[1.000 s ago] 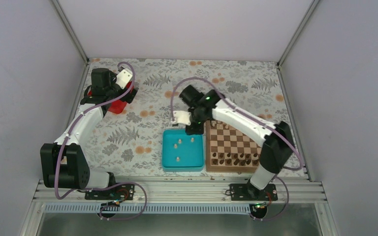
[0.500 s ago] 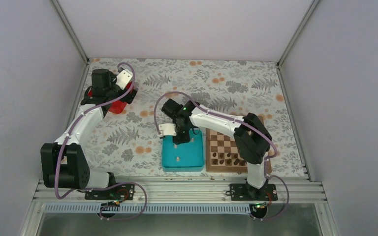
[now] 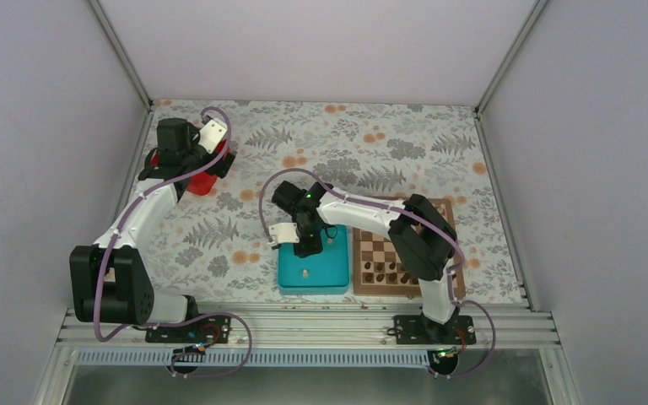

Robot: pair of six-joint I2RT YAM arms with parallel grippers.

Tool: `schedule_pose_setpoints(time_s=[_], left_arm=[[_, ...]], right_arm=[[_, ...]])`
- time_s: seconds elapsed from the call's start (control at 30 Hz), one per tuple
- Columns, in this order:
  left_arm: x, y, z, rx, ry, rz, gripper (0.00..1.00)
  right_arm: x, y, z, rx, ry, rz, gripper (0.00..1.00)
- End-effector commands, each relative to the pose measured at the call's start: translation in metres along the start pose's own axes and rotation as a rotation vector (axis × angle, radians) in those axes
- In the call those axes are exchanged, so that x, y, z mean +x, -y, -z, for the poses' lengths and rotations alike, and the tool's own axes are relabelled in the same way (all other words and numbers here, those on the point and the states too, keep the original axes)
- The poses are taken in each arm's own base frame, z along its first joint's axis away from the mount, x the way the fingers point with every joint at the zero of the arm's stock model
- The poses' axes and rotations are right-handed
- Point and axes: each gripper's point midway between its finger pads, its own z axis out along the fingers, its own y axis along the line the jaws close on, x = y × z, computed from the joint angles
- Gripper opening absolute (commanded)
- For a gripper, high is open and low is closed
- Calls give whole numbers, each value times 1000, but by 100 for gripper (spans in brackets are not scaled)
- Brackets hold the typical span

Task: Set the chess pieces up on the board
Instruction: Pick up the chess piece from the storage box.

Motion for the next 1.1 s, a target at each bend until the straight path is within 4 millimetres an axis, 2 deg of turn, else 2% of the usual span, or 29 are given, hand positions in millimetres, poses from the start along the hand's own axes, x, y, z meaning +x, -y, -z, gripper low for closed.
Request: schedule_pose_setpoints(time_s=[0.0,0.1,0.3,0.5,0.63,0.83,0.93,1.0,1.07], left_arm=[[-3,2,-1,6,18,-1,100],[-3,2,0,3,18,-1,100],[-2,2,0,2,16,-1,100],[-4,2,1,8,20,1,100],[-3,2,1,5,21,-1,100],[-4,1,1,5,20,-2,100],[-3,2,-1,9,17,-2,100],[-3,2,-2,10,15,-2,100],[-2,2,-2,7,13,-4,100]], right_arm=[[4,-7,-17,-31,-13,12,42],[3,-7,-20,-32,-8,13,37],[5,-9,-27,-40,-9,12,34],[2,-8,-31,-53,-5,6,13],[0,-8,-28,-55,5,2,5],[-9,-7,4,-47,53,3,4],[-7,-4,36,-34,89,-16,4],[0,1,58,-7,107,-41,4],[18,15,80,43,114,-100,4]])
